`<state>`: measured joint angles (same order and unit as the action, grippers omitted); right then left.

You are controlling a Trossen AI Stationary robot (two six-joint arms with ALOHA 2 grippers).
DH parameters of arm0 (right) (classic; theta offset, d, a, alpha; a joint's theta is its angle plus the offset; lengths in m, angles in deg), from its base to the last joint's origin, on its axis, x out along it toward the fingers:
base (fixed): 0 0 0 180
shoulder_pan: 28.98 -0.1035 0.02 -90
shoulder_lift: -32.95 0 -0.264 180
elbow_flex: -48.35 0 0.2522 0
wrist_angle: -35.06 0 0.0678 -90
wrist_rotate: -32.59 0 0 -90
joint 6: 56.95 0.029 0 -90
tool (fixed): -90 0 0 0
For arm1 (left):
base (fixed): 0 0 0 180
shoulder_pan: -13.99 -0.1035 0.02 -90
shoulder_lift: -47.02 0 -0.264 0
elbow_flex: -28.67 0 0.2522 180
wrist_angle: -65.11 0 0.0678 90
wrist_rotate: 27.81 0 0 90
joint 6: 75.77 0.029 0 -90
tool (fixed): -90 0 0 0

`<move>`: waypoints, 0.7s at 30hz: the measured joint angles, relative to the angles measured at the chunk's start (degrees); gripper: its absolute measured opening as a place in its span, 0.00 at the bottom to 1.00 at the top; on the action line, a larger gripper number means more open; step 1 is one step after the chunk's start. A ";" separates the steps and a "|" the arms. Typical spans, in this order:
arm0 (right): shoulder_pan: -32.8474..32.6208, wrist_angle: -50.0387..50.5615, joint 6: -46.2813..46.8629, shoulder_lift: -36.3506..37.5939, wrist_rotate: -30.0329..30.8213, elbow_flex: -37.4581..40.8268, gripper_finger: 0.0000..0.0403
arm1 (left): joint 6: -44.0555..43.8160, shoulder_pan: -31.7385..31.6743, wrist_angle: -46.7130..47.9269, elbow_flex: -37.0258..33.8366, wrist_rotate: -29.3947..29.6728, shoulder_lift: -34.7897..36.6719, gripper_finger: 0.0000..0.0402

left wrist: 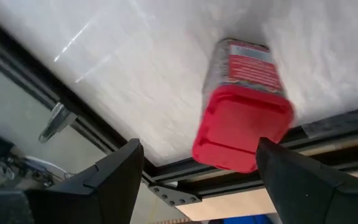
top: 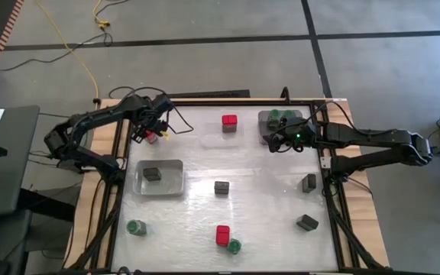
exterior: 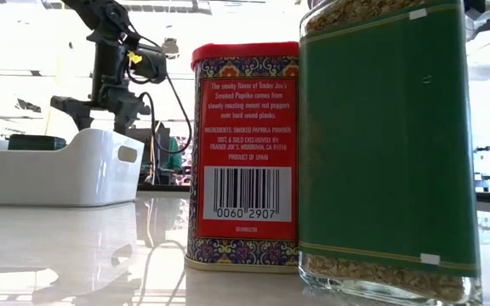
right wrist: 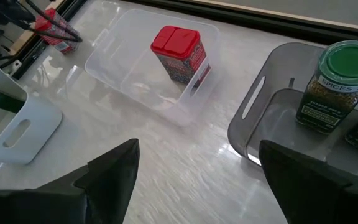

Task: Sort spices by type
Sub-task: Put the red seasoning can into the transparent bin

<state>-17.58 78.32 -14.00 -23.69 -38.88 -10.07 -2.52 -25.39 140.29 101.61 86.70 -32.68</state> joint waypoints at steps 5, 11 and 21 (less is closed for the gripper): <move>0.00 -0.02 -0.10 0.01 0.00 0.00 0.89 | 4.31 0.59 2.81 -0.16 -0.30 0.00 0.74; 0.00 -0.01 -0.09 0.00 0.00 0.00 0.89 | 5.73 0.37 5.21 -0.24 -3.67 0.00 0.72; 0.00 -0.02 -0.01 0.00 0.00 0.00 0.89 | 9.66 -1.41 5.11 -3.51 -5.26 0.11 0.68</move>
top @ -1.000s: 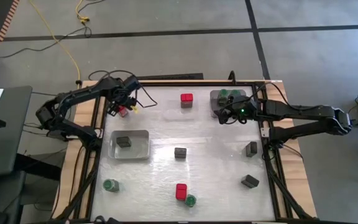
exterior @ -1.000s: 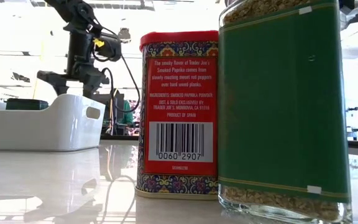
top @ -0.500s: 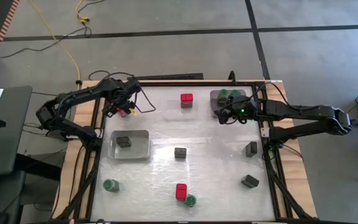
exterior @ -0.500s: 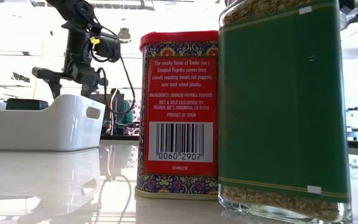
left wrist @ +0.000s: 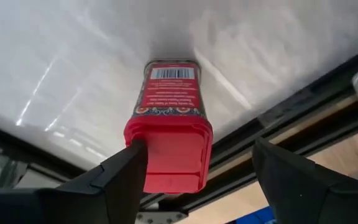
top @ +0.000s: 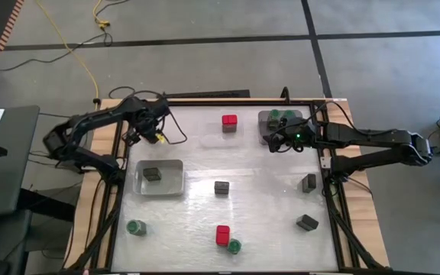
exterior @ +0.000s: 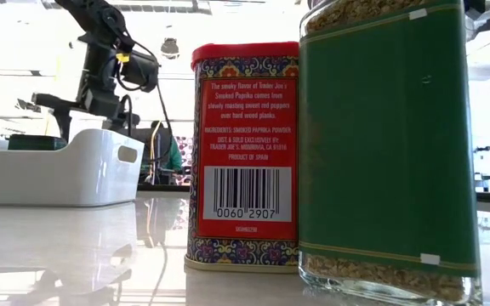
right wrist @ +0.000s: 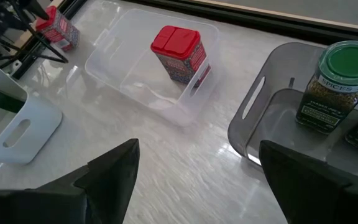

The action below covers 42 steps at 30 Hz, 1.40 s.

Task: Sort spices by type
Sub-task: Put the red seasoning can into the transparent bin

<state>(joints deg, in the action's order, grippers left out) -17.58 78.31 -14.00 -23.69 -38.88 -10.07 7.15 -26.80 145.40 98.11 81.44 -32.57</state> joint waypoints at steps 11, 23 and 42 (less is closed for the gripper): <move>0.00 0.02 0.11 0.02 0.00 0.00 0.89 | -5.01 0.93 -1.07 2.59 2.10 -0.16 0.68; 0.02 -0.01 0.11 0.02 0.00 0.00 0.89 | -1.64 -1.18 -1.89 2.06 2.53 -0.15 0.68; 0.00 0.00 0.11 0.02 0.00 0.00 0.89 | -1.14 -1.73 -6.04 -0.69 5.34 -1.99 0.68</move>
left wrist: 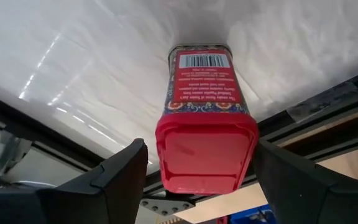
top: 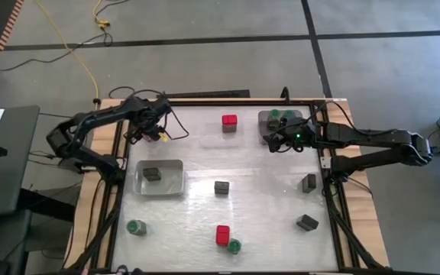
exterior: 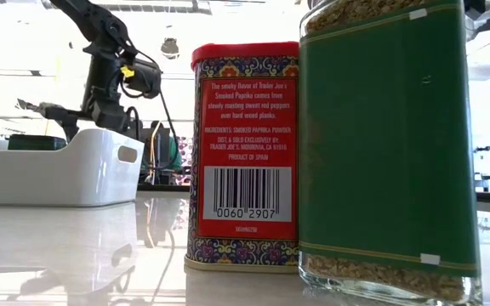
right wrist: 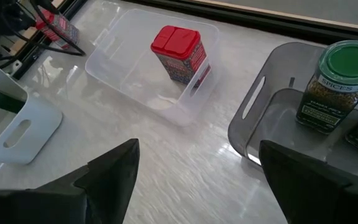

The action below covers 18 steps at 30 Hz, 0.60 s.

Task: Sort spices by type
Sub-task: Put the red seasoning can into the transparent bin

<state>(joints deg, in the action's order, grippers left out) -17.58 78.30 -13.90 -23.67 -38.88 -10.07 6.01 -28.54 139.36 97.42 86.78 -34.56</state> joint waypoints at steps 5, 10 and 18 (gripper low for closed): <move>-0.11 -0.01 0.00 0.00 0.00 0.00 0.89 | -1.34 -0.48 0.02 0.00 1.00 -2.34 0.68; -0.11 0.00 0.00 0.00 0.00 0.01 0.89 | -1.85 -0.74 -0.07 0.00 1.51 -2.89 0.68; -0.11 -0.01 -0.02 0.00 0.00 0.02 0.89 | -1.69 -0.76 0.28 0.00 1.50 -2.91 0.61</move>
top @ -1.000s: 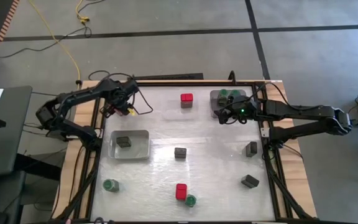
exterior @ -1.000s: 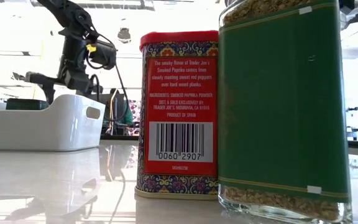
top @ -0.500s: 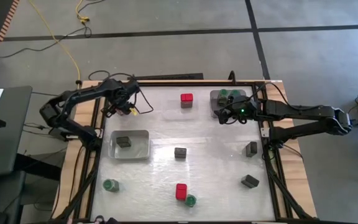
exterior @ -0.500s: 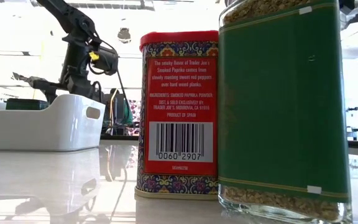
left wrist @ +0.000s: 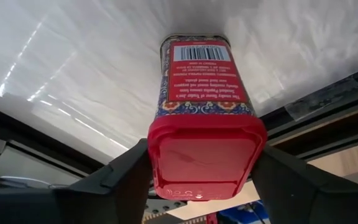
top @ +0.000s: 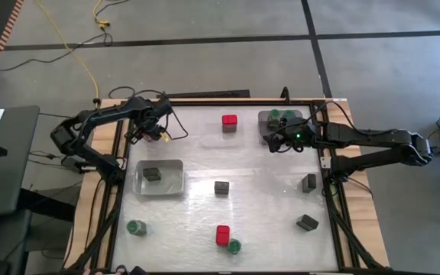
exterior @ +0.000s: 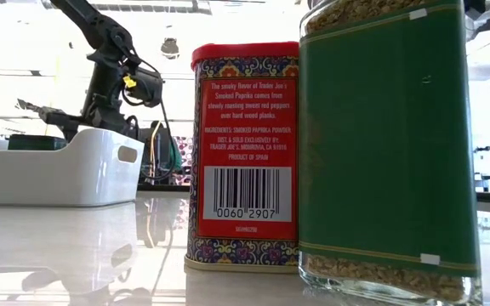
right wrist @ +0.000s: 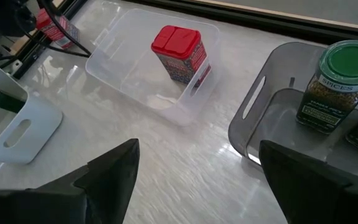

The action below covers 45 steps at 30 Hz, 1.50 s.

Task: Sort spices by type
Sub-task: Put the red seasoning can into the transparent bin

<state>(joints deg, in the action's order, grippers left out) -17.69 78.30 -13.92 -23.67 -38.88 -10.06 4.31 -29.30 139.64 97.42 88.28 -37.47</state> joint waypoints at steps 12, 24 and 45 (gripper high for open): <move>0.00 0.02 -0.13 0.00 0.00 0.01 0.89 | -2.98 1.11 2.83 1.65 0.12 0.00 0.53; 0.00 0.02 -0.13 0.00 0.00 -0.01 0.89 | -22.03 7.89 10.67 24.11 8.67 0.02 0.53; 0.00 0.11 -0.19 0.00 -0.21 0.00 0.89 | -60.64 20.31 26.89 78.87 -20.06 -26.28 0.53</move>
<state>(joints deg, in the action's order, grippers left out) -17.69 78.41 -14.11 -23.67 -39.09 -10.06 -56.33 -8.98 166.52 176.28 68.21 -63.74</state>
